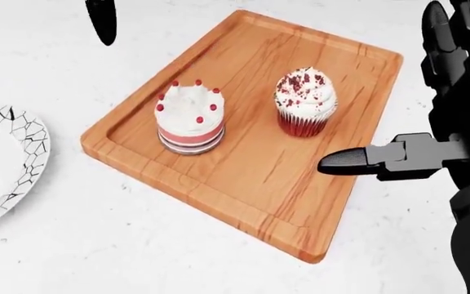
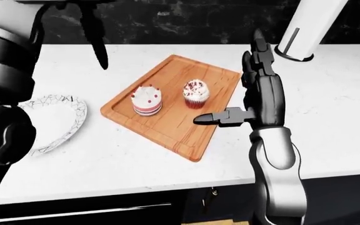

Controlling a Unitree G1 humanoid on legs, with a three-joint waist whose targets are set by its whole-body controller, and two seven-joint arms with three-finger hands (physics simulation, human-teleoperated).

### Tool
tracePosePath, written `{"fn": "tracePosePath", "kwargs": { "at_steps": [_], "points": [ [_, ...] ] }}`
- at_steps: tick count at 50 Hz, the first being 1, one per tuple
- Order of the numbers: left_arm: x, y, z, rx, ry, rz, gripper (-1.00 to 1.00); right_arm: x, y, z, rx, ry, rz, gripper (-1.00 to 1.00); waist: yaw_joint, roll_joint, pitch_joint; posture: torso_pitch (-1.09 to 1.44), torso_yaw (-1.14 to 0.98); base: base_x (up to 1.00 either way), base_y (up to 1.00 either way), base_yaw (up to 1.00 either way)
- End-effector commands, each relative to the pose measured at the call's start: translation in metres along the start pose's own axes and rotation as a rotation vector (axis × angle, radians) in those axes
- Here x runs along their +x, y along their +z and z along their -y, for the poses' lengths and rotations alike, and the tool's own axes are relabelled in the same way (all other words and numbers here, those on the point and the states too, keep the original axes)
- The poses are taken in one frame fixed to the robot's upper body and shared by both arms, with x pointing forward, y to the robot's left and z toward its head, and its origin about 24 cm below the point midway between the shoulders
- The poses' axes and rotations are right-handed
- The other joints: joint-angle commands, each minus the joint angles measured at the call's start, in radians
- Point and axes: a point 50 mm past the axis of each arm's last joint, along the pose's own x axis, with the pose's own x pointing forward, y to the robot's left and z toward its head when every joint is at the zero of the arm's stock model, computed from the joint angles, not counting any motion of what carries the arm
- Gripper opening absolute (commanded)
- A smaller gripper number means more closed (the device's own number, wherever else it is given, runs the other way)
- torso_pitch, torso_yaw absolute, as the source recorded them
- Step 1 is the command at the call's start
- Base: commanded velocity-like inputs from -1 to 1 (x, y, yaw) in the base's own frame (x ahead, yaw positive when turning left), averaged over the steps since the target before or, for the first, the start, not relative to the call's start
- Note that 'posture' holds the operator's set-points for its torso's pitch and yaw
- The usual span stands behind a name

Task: Move the dessert items from the plate to the tray.

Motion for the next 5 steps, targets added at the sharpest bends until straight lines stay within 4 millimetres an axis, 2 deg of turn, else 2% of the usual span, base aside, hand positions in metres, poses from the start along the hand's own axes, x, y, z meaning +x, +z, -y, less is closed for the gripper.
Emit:
{"fn": "tracePosePath", "kwargs": {
  "at_steps": [1, 5],
  "points": [
    [-0.017, 0.010, -0.032, -0.024, 0.155, 0.005, 1.00, 0.001, 0.016, 0.003, -0.018, -0.012, 0.082, 1.00, 0.000, 0.000, -0.026, 0.00, 0.00, 0.00, 0.00, 0.00],
    [-0.044, 0.004, -0.041, -0.161, 0.280, 0.003, 1.00, 0.002, 0.025, 0.009, -0.035, -0.016, 0.092, 1.00, -0.002, 0.006, -0.023, 0.00, 0.00, 0.00, 0.00, 0.00]
  ]
}}
